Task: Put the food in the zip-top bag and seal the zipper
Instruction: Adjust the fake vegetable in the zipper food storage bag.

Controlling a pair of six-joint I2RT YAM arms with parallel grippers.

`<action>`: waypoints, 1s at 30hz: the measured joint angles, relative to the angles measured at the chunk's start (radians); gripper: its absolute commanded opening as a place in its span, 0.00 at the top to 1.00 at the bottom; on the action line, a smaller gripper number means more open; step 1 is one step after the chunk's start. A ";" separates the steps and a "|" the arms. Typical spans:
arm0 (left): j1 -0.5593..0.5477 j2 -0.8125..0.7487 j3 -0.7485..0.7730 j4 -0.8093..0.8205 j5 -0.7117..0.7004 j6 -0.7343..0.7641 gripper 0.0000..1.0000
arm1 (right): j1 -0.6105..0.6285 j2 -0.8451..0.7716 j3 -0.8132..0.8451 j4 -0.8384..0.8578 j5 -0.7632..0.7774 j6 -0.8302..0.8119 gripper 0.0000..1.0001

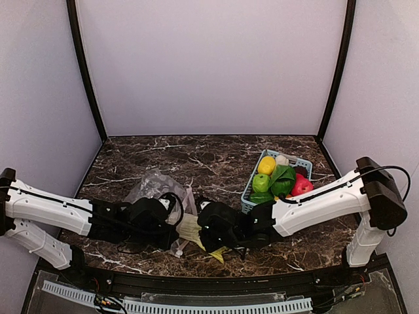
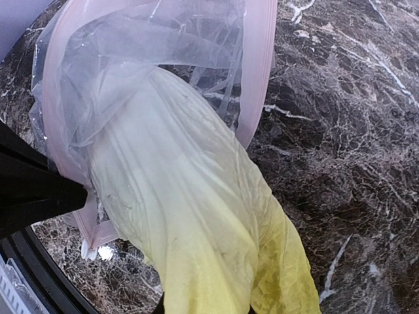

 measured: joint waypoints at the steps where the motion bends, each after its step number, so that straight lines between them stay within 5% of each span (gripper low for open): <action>1: 0.000 -0.009 0.000 0.003 0.006 0.010 0.99 | 0.001 0.000 0.021 -0.027 0.010 -0.003 1.00; 18: 0.000 -0.082 -0.038 0.104 0.117 0.119 0.99 | -0.064 0.064 0.154 -0.190 -0.020 -0.030 1.00; 30: 0.001 -0.089 -0.135 0.210 0.180 0.110 0.99 | -0.146 -0.105 0.128 -0.145 -0.191 -0.009 1.00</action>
